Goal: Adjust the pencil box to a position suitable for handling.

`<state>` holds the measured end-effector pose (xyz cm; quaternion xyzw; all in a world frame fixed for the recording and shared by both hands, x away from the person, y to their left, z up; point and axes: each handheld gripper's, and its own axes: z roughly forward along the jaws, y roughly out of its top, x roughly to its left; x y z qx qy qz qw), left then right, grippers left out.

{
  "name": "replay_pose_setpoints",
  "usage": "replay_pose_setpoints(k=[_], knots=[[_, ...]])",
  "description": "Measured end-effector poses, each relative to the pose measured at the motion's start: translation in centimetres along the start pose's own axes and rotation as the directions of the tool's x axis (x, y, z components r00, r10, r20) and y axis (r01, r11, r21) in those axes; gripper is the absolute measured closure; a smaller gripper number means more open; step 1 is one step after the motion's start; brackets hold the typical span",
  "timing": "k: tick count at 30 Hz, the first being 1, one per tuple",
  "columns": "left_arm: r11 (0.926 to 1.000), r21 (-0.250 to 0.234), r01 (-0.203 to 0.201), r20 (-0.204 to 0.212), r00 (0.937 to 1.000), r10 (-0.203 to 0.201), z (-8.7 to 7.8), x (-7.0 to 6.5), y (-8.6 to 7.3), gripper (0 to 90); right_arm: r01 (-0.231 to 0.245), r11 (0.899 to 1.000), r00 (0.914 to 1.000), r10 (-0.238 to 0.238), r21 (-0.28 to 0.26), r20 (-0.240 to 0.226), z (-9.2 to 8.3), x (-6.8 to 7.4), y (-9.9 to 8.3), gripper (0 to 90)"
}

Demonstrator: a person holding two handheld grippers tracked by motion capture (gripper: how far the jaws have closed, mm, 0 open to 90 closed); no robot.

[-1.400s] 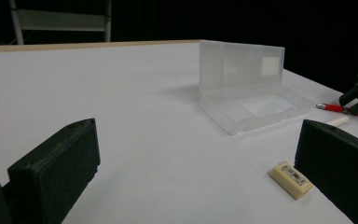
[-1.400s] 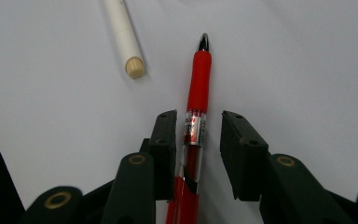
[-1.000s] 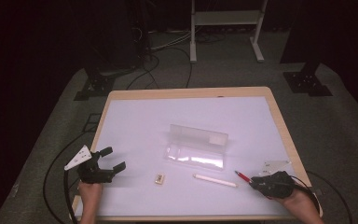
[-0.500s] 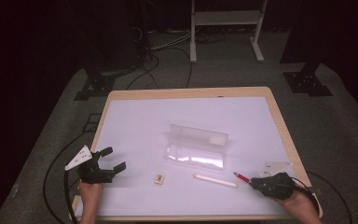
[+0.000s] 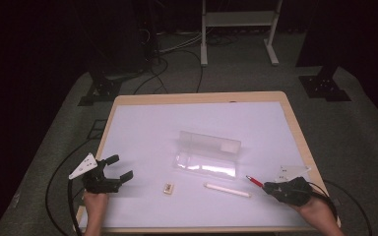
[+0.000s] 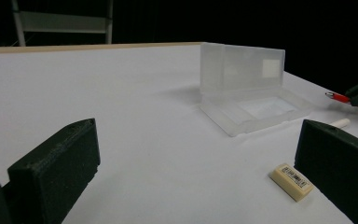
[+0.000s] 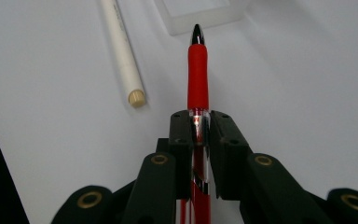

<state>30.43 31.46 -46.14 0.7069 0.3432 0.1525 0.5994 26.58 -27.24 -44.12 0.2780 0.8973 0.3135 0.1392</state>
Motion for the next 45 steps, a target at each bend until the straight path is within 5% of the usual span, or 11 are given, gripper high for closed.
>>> replay_pose_setpoints(k=[17,45], knots=[[1.0000,-0.001,0.002,0.001,1.0000,-0.002,0.0,0.0,0.0,0.0,0.092,0.995,0.9957,-0.091,-0.026,0.015,-1.0,-0.1,4.8,78.8],[0.9999,-0.008,0.009,0.004,0.9999,-0.009,0.0,0.0,0.0,0.0,0.218,0.975,0.9760,-0.218,-0.031,0.004,0.7,0.1,10.7,78.8]])
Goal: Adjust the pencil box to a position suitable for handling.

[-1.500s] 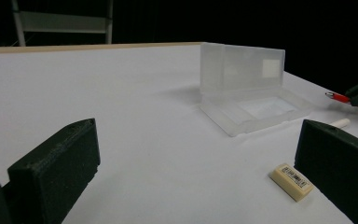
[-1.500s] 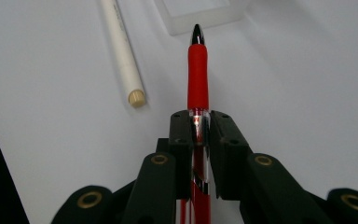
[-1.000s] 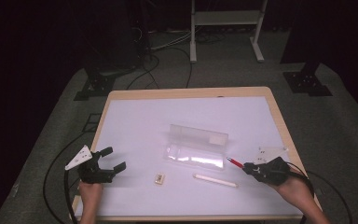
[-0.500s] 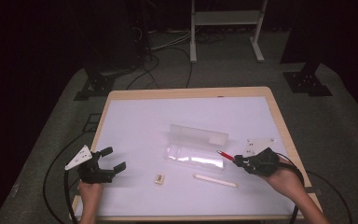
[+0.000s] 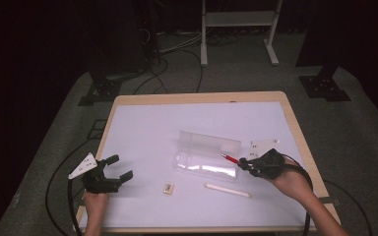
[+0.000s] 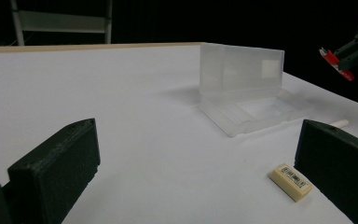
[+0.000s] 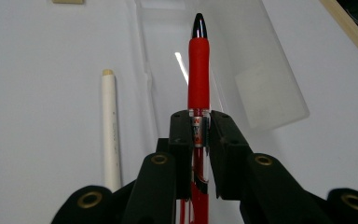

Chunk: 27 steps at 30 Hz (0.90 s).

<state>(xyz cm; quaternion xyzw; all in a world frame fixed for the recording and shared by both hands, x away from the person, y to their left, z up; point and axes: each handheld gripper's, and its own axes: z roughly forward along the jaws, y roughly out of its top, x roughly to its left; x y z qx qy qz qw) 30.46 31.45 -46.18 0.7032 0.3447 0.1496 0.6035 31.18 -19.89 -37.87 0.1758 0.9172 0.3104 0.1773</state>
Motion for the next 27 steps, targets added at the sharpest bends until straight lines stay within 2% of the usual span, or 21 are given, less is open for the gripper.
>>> replay_pose_setpoints(k=[12,27], knots=[[1.0000,0.003,-0.003,0.000,1.0000,0.003,0.0,0.0,0.0,0.0,0.047,0.999,0.9989,-0.047,0.000,-0.005,0.8,-0.1,2.2,78.8],[1.0000,0.002,-0.002,0.001,1.0000,0.002,0.0,0.0,0.0,0.0,0.085,0.996,0.9962,-0.085,0.004,-0.019,2.0,-0.2,4.5,78.8]])
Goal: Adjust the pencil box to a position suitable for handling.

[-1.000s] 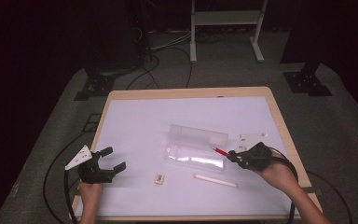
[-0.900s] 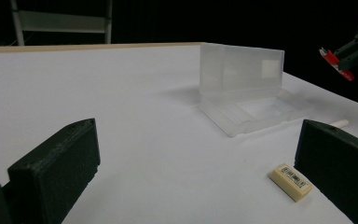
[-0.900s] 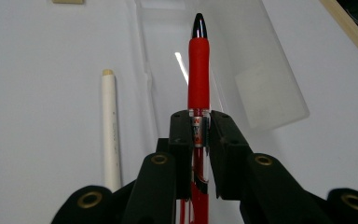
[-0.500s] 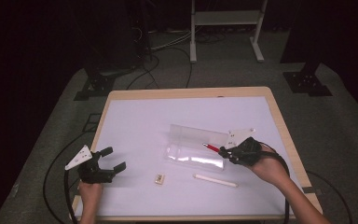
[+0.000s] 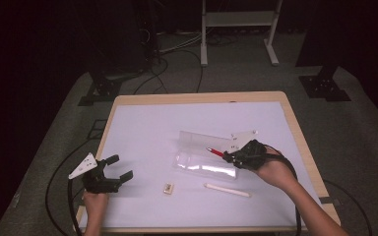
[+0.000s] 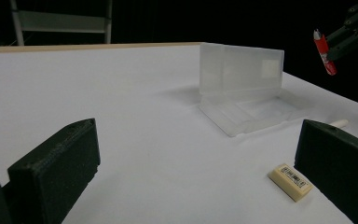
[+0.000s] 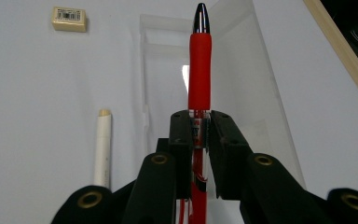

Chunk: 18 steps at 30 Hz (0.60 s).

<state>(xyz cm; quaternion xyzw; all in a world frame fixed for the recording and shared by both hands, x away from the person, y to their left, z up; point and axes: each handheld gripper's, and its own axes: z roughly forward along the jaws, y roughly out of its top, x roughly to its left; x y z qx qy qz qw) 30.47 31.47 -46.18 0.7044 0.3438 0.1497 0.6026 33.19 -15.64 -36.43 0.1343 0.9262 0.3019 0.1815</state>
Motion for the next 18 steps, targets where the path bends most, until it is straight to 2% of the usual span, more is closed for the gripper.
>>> replay_pose_setpoints(k=[18], knots=[[1.0000,0.002,-0.003,0.002,1.0000,0.003,0.0,0.0,0.0,0.0,0.042,0.999,0.9990,-0.042,0.013,-0.016,1.2,-0.3,2.0,78.8]])
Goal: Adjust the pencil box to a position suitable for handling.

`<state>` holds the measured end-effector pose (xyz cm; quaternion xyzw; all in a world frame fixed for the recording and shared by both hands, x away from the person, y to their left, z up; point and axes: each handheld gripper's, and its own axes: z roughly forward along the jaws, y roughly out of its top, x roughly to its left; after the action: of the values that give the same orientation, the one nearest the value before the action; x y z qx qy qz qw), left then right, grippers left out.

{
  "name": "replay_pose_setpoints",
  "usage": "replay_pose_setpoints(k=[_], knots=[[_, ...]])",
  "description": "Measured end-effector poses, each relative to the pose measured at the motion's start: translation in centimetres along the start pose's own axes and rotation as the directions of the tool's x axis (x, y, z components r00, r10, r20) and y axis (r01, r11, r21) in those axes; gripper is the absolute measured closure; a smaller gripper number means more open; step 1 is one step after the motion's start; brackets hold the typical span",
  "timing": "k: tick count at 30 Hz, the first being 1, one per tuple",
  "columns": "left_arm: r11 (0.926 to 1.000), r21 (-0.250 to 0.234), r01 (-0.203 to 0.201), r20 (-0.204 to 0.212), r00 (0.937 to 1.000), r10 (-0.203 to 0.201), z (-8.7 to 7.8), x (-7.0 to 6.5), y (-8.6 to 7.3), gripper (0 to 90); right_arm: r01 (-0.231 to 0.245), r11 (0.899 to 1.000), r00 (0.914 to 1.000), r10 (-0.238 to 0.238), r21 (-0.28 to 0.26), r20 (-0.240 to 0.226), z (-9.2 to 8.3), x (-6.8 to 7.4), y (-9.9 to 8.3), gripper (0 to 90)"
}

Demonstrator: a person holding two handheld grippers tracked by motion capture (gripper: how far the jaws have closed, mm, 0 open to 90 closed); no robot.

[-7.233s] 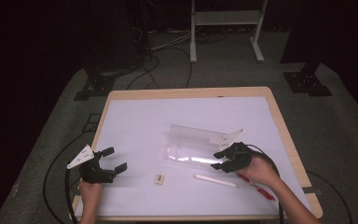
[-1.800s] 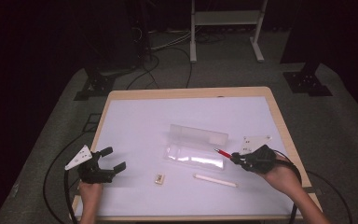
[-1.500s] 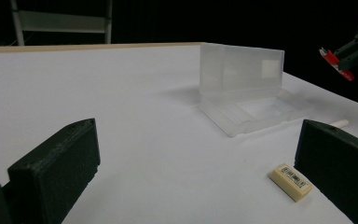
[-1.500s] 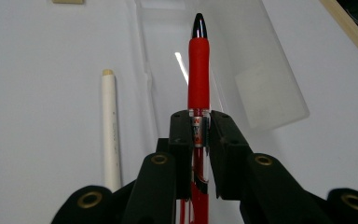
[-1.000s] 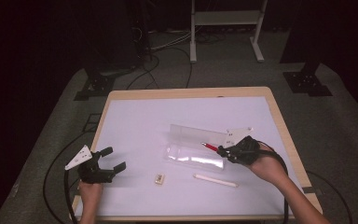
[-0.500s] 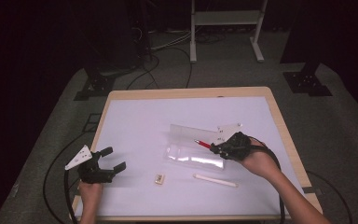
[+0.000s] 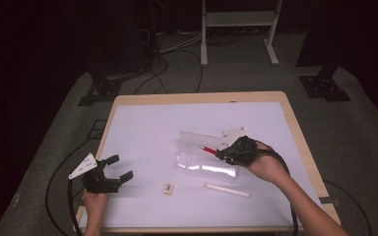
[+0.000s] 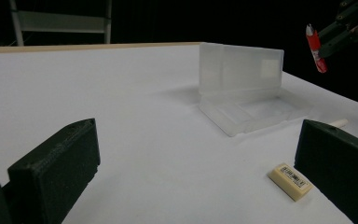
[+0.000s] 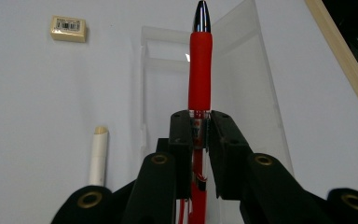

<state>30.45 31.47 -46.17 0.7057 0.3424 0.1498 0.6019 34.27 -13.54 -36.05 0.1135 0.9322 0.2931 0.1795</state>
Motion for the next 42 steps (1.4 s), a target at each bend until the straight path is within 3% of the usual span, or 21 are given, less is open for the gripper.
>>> replay_pose_setpoints(k=[15,42], knots=[[1.0000,0.002,0.000,0.002,1.0000,0.000,0.0,0.0,0.0,0.0,0.024,1.000,0.9994,-0.023,0.021,-0.026,1.8,-0.1,0.9,78.8],[1.0000,-0.004,0.004,0.003,1.0000,-0.004,0.0,0.0,0.0,0.0,0.013,0.999,0.9988,-0.011,0.047,-0.047,4.6,-1.1,1.0,78.8]])
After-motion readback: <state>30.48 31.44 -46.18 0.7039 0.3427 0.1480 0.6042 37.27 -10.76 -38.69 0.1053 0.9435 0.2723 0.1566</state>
